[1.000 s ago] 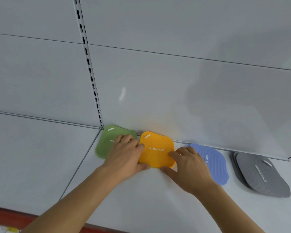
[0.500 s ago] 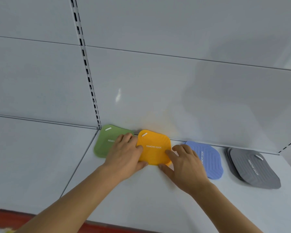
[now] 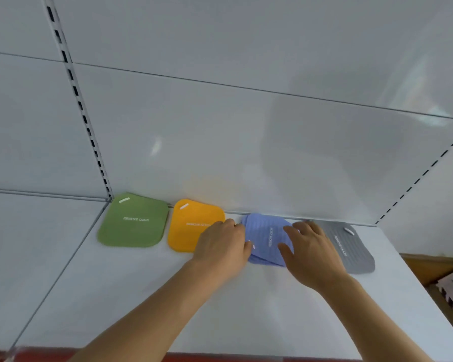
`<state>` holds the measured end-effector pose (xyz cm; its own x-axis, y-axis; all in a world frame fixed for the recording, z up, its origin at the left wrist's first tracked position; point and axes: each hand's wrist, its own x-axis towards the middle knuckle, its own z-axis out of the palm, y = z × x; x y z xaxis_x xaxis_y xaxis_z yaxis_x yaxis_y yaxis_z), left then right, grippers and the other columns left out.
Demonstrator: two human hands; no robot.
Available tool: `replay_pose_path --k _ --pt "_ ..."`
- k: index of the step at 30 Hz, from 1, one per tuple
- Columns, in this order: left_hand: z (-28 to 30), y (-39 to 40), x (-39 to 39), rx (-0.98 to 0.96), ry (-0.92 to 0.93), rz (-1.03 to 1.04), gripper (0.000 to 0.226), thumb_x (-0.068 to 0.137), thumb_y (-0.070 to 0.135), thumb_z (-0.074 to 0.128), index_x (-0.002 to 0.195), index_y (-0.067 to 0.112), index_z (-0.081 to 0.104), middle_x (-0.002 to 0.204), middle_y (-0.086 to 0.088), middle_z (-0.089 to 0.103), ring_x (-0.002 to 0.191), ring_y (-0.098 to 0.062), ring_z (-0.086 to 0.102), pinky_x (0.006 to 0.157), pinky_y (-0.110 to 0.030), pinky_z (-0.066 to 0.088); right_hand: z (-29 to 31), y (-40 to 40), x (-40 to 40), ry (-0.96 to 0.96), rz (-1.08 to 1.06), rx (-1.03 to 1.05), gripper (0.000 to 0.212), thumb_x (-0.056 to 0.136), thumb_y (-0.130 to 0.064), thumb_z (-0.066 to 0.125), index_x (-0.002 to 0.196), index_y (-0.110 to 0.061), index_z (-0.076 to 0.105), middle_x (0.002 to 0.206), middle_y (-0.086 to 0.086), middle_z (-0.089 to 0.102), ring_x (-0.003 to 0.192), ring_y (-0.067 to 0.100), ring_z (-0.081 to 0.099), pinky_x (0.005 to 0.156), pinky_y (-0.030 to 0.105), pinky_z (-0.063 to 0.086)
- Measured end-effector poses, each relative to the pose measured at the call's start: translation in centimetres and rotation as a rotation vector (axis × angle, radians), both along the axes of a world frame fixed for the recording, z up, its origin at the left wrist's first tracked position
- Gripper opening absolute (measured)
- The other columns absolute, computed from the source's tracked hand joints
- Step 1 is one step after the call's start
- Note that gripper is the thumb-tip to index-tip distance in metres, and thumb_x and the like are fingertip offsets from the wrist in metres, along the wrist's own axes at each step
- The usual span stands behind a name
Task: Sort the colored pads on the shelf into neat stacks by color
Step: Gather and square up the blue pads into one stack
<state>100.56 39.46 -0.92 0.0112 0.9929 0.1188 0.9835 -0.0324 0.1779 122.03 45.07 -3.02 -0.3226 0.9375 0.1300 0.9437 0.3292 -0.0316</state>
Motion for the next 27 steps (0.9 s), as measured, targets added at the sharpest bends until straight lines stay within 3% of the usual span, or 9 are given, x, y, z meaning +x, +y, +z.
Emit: replay_pose_path --k 5,10,13,19,21,23,25,27 --pt "-0.9 0.8 2.7 -0.080 -0.057 0.193 0.037 0.104 0.048 0.052 0.119 0.017 0.064 0.118 -0.007 0.065 0.108 -0.030 0.066 0.072 -0.034 0.036 0.0 3.0 0.8 -0.002 0.133 -0.091 0.067 0.090 -0.058 0.046 0.142 -0.018 0.056 0.142 0.002 0.058 0.139 0.028 0.043 0.115 0.039 0.039" --pt "-1.3 0.6 4.6 -0.037 -0.112 0.356 0.021 0.101 0.038 0.056 0.108 0.017 0.059 0.113 -0.005 0.064 0.104 -0.026 0.064 0.071 -0.031 0.034 -0.4 5.3 1.5 0.056 0.274 -0.124 0.071 0.083 -0.061 0.048 0.140 -0.019 0.057 0.137 -0.002 0.061 0.136 0.026 0.045 0.114 0.038 0.039" --pt "-1.4 0.5 5.5 -0.017 -0.147 0.482 0.030 0.100 0.044 0.058 0.110 0.015 0.056 0.110 -0.006 0.063 0.105 -0.030 0.064 0.072 -0.034 0.035 -0.7 6.1 1.5 0.093 0.331 -0.154 0.077 0.081 -0.062 0.043 0.144 -0.020 0.054 0.137 -0.002 0.059 0.135 0.026 0.046 0.113 0.039 0.040" --pt "-1.7 0.3 6.4 0.076 -0.136 0.494 0.020 0.099 0.035 0.063 0.104 0.017 0.059 0.105 -0.006 0.062 0.102 -0.031 0.061 0.079 -0.039 0.041 -1.0 7.0 1.5 0.122 0.392 -0.174 0.074 0.084 -0.062 0.050 0.146 -0.022 0.053 0.137 -0.001 0.060 0.133 0.026 0.049 0.111 0.037 0.042" --pt "-1.9 0.1 6.7 0.194 -0.180 0.422 0.012 0.095 0.025 0.066 0.095 0.016 0.057 0.094 -0.006 0.063 0.091 -0.032 0.061 0.072 -0.041 0.041 -1.3 6.6 1.5 0.189 0.407 -0.129 0.075 0.081 -0.062 0.048 0.141 -0.019 0.057 0.129 0.001 0.064 0.125 0.029 0.056 0.104 0.039 0.048" --pt "-1.9 0.0 6.7 0.271 -0.313 0.352 0.012 0.096 0.020 0.063 0.090 0.017 0.054 0.081 -0.002 0.062 0.077 -0.031 0.059 0.063 -0.045 0.042 -1.4 6.4 1.5 0.293 0.413 -0.123 0.074 0.084 -0.056 0.057 0.147 -0.017 0.050 0.135 0.002 0.061 0.126 0.028 0.056 0.103 0.038 0.048" --pt "-1.3 -0.1 6.1 0.321 -0.488 0.283 0.013 0.098 0.021 0.064 0.090 0.021 0.055 0.076 0.003 0.062 0.071 -0.025 0.058 0.062 -0.047 0.049 -0.5 6.2 1.5 0.483 0.372 -0.179 0.076 0.090 -0.045 0.069 0.155 -0.020 0.039 0.148 -0.005 0.053 0.134 0.019 0.051 0.108 0.034 0.045" --pt "0.0 0.1 5.2 0.382 -0.663 0.242 0.011 0.099 0.021 0.068 0.094 0.027 0.060 0.081 0.006 0.069 0.075 -0.017 0.067 0.068 -0.041 0.055 1.1 6.2 1.8 0.724 0.280 -0.293 0.066 0.091 -0.037 0.075 0.149 -0.032 0.044 0.136 -0.019 0.060 0.121 0.004 0.058 0.099 0.025 0.047"
